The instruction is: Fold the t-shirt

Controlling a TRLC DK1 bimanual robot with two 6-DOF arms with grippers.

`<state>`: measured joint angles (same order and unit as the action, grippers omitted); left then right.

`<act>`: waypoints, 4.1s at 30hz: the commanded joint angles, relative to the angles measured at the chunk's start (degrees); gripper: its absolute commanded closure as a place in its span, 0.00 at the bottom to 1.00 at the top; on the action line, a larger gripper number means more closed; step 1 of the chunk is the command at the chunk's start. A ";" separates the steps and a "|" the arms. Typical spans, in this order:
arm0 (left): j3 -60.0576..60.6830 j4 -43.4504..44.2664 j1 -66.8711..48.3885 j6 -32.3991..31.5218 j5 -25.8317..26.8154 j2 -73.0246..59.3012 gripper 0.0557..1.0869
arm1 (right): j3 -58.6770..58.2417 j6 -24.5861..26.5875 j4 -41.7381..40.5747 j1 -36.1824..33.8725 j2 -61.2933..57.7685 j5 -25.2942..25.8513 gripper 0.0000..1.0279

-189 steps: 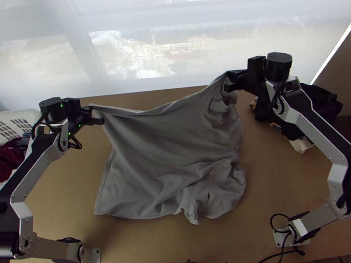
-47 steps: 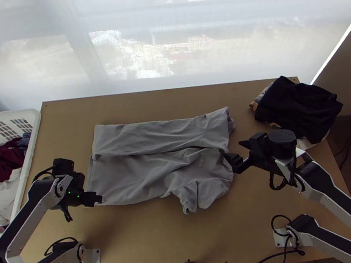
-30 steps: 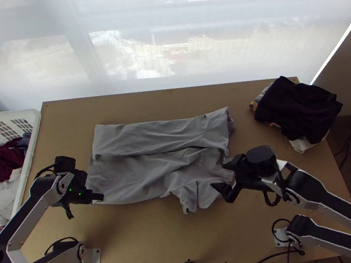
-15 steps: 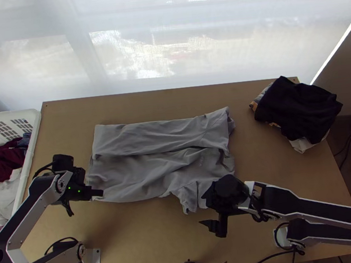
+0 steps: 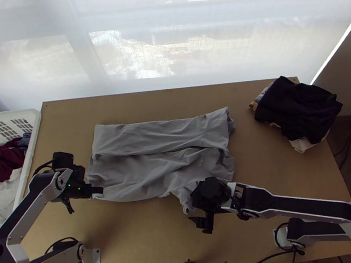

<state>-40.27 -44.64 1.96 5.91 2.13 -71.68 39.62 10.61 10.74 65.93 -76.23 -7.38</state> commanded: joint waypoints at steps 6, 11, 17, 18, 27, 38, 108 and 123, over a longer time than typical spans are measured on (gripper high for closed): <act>-1.56 -0.53 0.07 -0.20 -0.02 -1.01 0.97 | -1.21 0.64 -5.03 -2.47 -2.70 2.72 0.74; -1.56 -1.24 0.07 -0.55 -0.02 -0.57 0.97 | -1.03 0.55 -4.77 -4.14 0.20 3.07 0.97; -1.56 -2.20 0.07 -0.55 -0.02 0.40 0.97 | 0.11 0.29 0.16 -8.19 6.09 3.07 0.97; -1.56 -2.38 0.07 -0.55 -0.02 0.75 0.97 | 0.37 0.37 1.39 -8.71 7.14 3.07 0.97; -2.27 -3.43 3.49 0.06 -0.02 4.18 0.97 | 1.17 0.37 10.44 -13.46 16.81 3.07 0.97; -3.59 -3.43 3.84 -0.38 0.59 8.84 0.97 | 5.65 -0.24 15.27 -16.98 19.54 3.07 0.97; -53.07 6.32 -0.29 -2.05 -1.60 -40.20 0.97 | 54.87 14.79 15.45 -46.33 -41.11 -3.87 0.97; -54.91 6.94 -3.89 -2.48 -2.83 -45.04 0.53 | 56.19 10.75 16.42 -48.97 -44.54 -2.55 0.19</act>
<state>-94.39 -37.63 -0.34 3.84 -0.49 -115.87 95.18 23.57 26.65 17.45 -121.16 -9.89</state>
